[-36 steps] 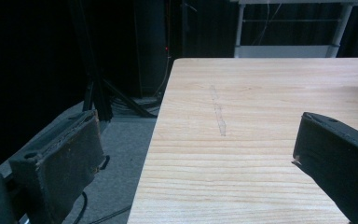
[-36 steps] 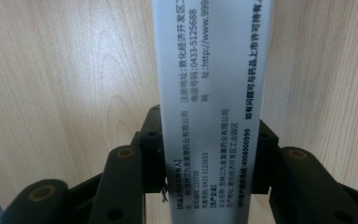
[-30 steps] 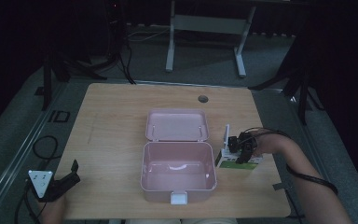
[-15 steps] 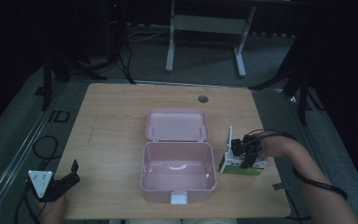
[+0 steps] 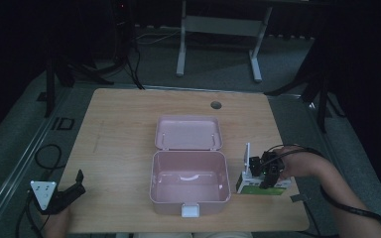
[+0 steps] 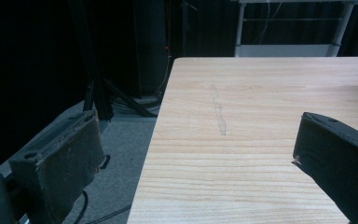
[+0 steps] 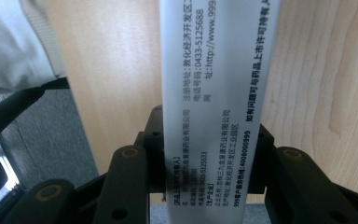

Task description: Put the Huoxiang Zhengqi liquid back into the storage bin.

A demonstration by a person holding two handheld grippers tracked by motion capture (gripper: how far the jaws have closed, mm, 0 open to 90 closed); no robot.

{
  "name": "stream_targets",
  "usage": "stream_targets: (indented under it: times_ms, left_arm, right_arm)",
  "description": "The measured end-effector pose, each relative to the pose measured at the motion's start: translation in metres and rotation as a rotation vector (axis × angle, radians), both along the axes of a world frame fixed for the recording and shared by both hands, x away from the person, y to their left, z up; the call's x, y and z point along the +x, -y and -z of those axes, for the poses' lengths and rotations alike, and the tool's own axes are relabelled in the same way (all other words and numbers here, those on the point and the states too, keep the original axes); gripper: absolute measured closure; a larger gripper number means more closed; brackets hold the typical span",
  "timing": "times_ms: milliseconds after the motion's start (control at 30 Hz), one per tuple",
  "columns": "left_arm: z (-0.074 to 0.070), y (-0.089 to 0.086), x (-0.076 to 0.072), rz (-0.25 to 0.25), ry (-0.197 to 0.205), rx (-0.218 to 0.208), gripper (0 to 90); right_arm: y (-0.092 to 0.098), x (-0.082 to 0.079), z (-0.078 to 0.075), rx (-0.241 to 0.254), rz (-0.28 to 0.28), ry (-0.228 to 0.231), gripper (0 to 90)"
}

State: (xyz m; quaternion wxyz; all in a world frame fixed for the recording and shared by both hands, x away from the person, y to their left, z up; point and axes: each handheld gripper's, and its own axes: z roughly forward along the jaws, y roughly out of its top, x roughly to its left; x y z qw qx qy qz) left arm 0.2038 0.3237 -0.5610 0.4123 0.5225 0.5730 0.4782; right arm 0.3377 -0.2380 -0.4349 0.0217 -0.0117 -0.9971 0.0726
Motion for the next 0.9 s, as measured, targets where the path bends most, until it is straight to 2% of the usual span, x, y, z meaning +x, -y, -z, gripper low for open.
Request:
stream_targets:
  times_ms: [33, 367, 667, 767, 900]
  left_arm:
    - [0.000, 0.000, 0.000, 0.000, 0.000, 0.000, 1.7]
    - [0.000, 0.000, 0.000, -0.002, -0.003, 0.004, 1.6]
    - [0.000, 0.001, 0.000, -0.001, -0.002, 0.005, 1.6]
    - [0.000, 0.001, 0.001, 0.000, -0.003, 0.007, 1.6]
    - [0.000, 0.001, 0.001, 0.000, -0.007, 0.009, 1.6]
  right_arm:
    - [-0.001, -0.005, -0.005, 0.002, -0.006, 0.001, 62.5]
    - [0.000, -0.020, -0.038, 0.008, 0.005, 0.006, 62.5]
    - [-0.001, -0.023, -0.067, -0.021, 0.040, 0.023, 62.5]
    - [-0.003, -0.023, -0.077, -0.015, 0.050, 0.018, 62.6]
    - [-0.009, -0.025, -0.089, -0.016, 0.049, 0.035, 62.6]
